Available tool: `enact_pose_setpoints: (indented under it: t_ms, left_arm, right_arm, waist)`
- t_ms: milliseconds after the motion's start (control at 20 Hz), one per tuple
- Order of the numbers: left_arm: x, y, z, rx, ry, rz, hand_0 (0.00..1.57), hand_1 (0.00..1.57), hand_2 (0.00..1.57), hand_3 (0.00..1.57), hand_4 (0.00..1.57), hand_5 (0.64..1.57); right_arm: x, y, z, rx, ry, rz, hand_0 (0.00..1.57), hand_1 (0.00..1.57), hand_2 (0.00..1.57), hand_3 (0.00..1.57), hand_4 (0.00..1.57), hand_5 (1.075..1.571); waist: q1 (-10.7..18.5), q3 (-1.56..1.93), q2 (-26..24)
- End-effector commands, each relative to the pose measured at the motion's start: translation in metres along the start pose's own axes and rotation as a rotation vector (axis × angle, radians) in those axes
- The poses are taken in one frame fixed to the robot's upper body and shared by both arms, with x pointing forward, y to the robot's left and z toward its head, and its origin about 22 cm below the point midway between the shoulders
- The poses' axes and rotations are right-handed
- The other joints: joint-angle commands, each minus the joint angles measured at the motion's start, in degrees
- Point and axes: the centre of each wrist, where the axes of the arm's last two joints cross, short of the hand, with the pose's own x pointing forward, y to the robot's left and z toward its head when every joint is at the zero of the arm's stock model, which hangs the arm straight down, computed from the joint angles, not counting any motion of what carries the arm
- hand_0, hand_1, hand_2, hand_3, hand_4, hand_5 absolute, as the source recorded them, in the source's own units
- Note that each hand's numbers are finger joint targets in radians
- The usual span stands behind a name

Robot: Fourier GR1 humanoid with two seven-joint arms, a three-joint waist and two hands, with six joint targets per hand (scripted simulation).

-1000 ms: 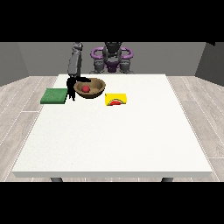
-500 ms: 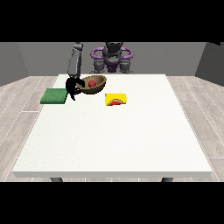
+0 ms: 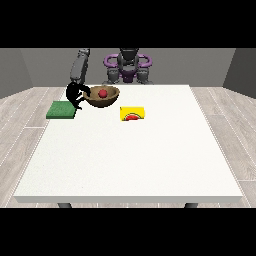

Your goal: Pick the cup and pour the ball into the bowl, then pick the bowl and place it on the pad

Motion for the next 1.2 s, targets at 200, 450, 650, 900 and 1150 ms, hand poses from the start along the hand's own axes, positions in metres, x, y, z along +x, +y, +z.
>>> enact_pose_setpoints:
  t_ms: [200,450,650,900,1150]
  left_arm:
    - [-0.007,0.037,0.021,0.068,0.048,-0.021,0.00,0.00,0.00,0.00,0.71,1.566]
    - [0.001,0.044,0.022,0.085,-0.035,-0.006,0.00,0.00,0.00,0.00,0.70,1.565]
    - [0.005,0.044,0.022,0.079,-0.102,-0.061,0.00,0.00,0.00,0.00,0.72,1.559]
    - [0.018,0.029,0.015,0.064,-0.179,-0.088,0.00,0.00,0.00,0.00,0.68,1.558]
    - [0.034,0.021,0.019,0.082,-0.259,-0.076,0.00,0.00,0.00,0.00,0.68,1.559]
  right_arm:
    - [0.080,-0.042,-0.024,-0.019,0.075,0.180,1.57,1.57,1.57,1.57,0.97,1.563]
    - [0.129,-0.088,-0.030,-0.030,-0.046,0.263,1.57,1.57,1.57,1.57,1.00,1.571]
    - [0.145,-0.083,-0.042,-0.045,-0.091,0.210,1.57,1.57,1.57,1.43,1.00,1.570]
    - [0.145,-0.105,-0.047,-0.077,-0.202,0.138,1.57,1.57,1.57,1.19,0.99,1.570]
    - [0.140,-0.142,-0.039,-0.111,-0.258,0.174,1.57,1.57,1.57,0.08,0.96,1.571]
  waist:
    - [-3.70,0.22,-2.67]
    - [-4.02,0.26,3.00]
    - [-3.08,0.25,6.06]
    - [-2.16,0.35,12.32]
    - [-1.98,0.40,16.16]
